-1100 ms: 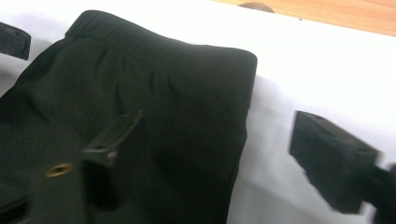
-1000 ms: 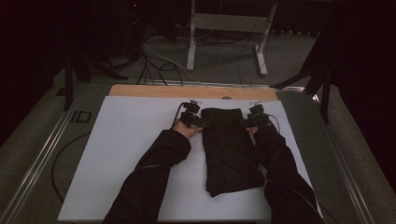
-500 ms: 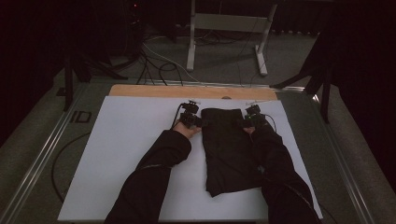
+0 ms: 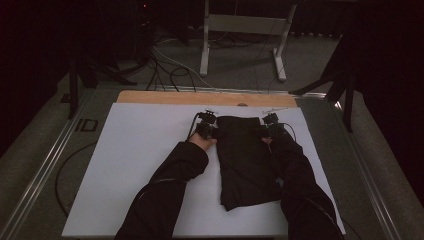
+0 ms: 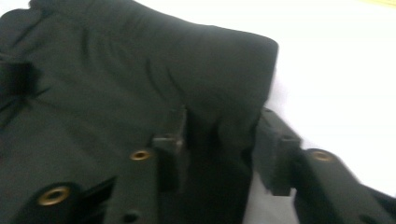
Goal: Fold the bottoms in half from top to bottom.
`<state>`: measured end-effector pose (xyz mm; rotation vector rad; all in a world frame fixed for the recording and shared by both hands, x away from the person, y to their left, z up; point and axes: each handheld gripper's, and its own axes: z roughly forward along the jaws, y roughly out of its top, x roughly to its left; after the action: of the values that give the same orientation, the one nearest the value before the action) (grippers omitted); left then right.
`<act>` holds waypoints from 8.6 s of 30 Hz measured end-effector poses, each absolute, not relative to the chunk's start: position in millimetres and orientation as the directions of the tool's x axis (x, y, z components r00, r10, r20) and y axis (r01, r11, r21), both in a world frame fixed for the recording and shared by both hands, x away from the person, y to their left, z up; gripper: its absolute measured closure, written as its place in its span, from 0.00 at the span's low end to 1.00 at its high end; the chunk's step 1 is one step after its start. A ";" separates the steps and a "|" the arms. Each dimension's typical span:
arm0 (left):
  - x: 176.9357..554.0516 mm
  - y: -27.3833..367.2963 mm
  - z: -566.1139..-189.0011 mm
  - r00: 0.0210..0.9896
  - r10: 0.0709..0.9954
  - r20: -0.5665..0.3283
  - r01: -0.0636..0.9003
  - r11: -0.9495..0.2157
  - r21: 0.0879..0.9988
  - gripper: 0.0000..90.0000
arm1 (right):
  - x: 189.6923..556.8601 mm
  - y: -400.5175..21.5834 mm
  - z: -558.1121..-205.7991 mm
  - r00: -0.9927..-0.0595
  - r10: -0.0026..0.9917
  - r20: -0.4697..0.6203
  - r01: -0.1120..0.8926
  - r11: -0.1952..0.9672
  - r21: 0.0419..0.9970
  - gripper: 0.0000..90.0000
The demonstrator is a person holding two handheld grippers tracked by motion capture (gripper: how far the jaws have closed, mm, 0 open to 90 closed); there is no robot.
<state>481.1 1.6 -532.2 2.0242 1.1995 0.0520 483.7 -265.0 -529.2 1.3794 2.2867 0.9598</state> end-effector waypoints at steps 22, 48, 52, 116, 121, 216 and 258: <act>473.1 2.6 -522.3 0.621 0.734 -0.277 0.652 -0.287 0.702 0.97 | 475.4 -261.3 -520.4 -0.518 0.853 0.064 0.633 0.331 0.699 0.97; 454.8 6.9 -494.5 0.692 0.680 -0.241 0.566 -0.305 0.766 0.97 | 449.6 -266.2 -492.0 -0.521 0.851 0.069 0.569 0.285 0.772 0.97; 451.9 7.2 -492.2 0.699 0.675 -0.236 0.563 -0.316 0.764 0.97 | 445.8 -265.9 -490.6 -0.524 0.850 0.058 0.563 0.295 0.772 0.97; 363.8 4.4 -479.3 0.800 0.570 -0.188 0.480 -0.419 0.771 0.97 | 340.6 -284.3 -479.1 -0.592 0.805 0.047 0.473 0.299 0.829 0.97; 359.2 5.5 -480.2 0.798 0.573 -0.190 0.484 -0.420 0.768 0.97 | 334.2 -284.3 -479.3 -0.596 0.801 0.049 0.469 0.299 0.831 0.97; 266.9 14.1 -516.4 0.838 0.493 -0.231 0.497 -0.518 0.696 0.90 | 236.4 -285.1 -526.9 -0.644 0.755 0.122 0.556 0.352 0.753 0.95; 327.4 31.7 -498.7 0.778 0.586 -0.227 0.544 -0.447 0.711 1.00 | 311.1 -299.9 -502.7 -0.620 0.784 0.009 0.528 0.409 0.744 1.00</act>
<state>327.4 31.7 -498.7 2.1426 0.8371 0.0645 311.1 -299.9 -502.7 1.1323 2.3282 1.0451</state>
